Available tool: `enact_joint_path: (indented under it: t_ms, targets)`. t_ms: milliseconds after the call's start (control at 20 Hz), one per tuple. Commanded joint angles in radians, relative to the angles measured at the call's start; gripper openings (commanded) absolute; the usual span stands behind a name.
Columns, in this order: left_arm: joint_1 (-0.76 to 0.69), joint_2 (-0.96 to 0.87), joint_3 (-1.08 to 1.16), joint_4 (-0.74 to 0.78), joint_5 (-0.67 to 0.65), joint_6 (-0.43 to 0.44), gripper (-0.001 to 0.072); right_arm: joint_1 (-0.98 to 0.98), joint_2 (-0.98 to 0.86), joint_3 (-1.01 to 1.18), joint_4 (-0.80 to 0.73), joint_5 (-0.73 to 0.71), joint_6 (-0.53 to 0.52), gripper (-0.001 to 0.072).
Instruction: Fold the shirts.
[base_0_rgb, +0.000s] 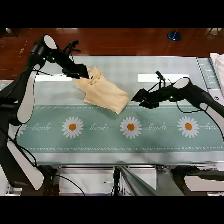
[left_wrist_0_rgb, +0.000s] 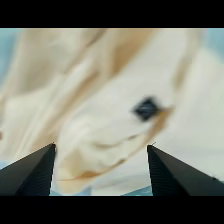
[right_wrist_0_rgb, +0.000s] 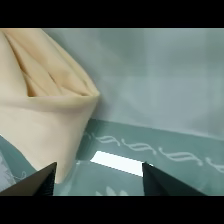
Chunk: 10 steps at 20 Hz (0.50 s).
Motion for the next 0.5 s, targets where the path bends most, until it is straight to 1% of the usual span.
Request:
enact_joint_path:
  t_ms: [0,150,300,450]
  targets:
    - [0.018,0.109,0.005,-0.062,0.072,-0.007,0.0684,0.074,-0.043,-0.002,0.129,-0.12,-0.053,0.0597]
    - [0.044,0.2,0.005,-0.061,0.073,-0.008,0.0682,0.117,-0.063,-0.002,0.217,-0.178,-0.09,0.0597]
    - [0.062,0.285,0.005,-0.06,0.072,-0.008,0.0682,0.16,-0.082,-0.002,0.267,-0.247,-0.09,0.0597]
    - [0.079,0.369,0.005,-0.058,0.072,-0.008,0.0682,0.214,-0.134,-0.002,0.316,-0.263,-0.09,0.0596]
